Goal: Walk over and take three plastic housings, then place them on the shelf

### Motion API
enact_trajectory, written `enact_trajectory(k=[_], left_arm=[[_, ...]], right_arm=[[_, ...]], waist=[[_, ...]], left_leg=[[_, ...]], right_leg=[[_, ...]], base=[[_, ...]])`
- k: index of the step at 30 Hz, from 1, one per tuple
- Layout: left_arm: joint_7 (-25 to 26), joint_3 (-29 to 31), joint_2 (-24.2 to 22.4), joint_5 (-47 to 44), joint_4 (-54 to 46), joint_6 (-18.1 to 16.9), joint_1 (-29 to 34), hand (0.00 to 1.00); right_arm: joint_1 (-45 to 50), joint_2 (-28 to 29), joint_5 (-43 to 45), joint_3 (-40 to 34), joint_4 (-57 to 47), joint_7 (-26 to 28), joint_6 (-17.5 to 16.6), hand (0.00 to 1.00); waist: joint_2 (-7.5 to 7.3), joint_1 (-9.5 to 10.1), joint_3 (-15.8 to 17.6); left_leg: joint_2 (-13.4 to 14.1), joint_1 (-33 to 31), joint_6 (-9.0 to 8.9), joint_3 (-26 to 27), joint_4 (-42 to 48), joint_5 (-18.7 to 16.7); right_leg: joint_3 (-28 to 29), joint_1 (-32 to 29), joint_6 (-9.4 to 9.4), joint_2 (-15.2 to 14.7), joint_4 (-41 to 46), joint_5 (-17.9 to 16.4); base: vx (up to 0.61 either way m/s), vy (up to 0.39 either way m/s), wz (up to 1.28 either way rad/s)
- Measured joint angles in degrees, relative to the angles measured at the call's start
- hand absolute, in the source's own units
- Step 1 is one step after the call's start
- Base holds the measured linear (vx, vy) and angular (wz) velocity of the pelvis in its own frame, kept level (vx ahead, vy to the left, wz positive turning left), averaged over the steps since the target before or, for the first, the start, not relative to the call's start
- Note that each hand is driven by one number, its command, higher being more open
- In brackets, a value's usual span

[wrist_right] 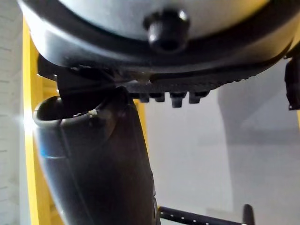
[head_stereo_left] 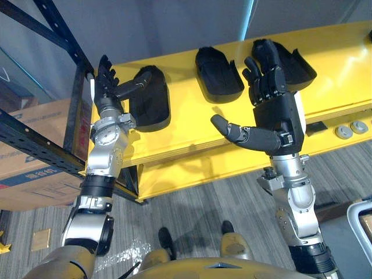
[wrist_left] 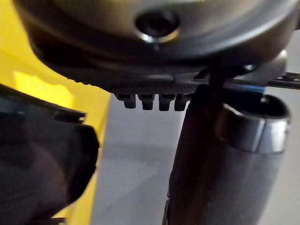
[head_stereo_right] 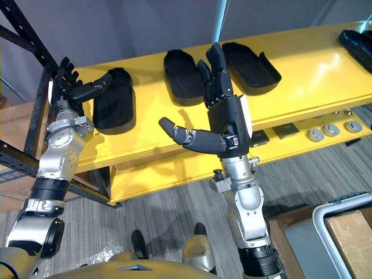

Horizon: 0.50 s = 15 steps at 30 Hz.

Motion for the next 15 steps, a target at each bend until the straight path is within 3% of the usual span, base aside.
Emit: enact_trajectory(k=[5, 10, 15], left_arm=[[4.47, 0.82, -1.54, 8.41, -4.78, 0.03, 1.50, 1.00], [9.16, 2.46, -2.15, 15.55, -16.63, -0.73, 9.95, 1.00], [8.65, -1.32, -9.32, 17.51, -30.85, -5.61, 22.33, 1.00]], right_arm=[[0.08, -0.06, -2.10, 1.55, 1.91, 0.34, 4.12, 1.00], [2.44, 0.05, -3.31, 3.96, 4.45, -0.61, 10.18, 1.00], [2.15, 2.55, -3.99, 4.57, 8.47, -6.84, 12.85, 1.00]], waist=[[0.79, 0.90, -1.66], [0.76, 2.01, -3.04], [0.60, 4.58, -3.36]], left_leg=[[0.22, 0.43, 0.02, -1.09, -0.03, 0.05], [0.82, -0.49, -0.49, -2.49, -0.05, 0.25], [0.80, -0.73, -0.29, -5.01, -0.04, 1.00]], right_leg=[[-1.54, 1.47, -0.35, 0.13, -0.71, 0.27], [-3.25, 2.03, -1.05, 0.78, -2.11, 0.71], [-6.05, 3.61, -1.04, 0.79, -2.48, 0.70]], base=[[-0.03, -0.005, 0.08], [-0.03, -0.016, 0.14], [0.00, -0.017, 0.25]])
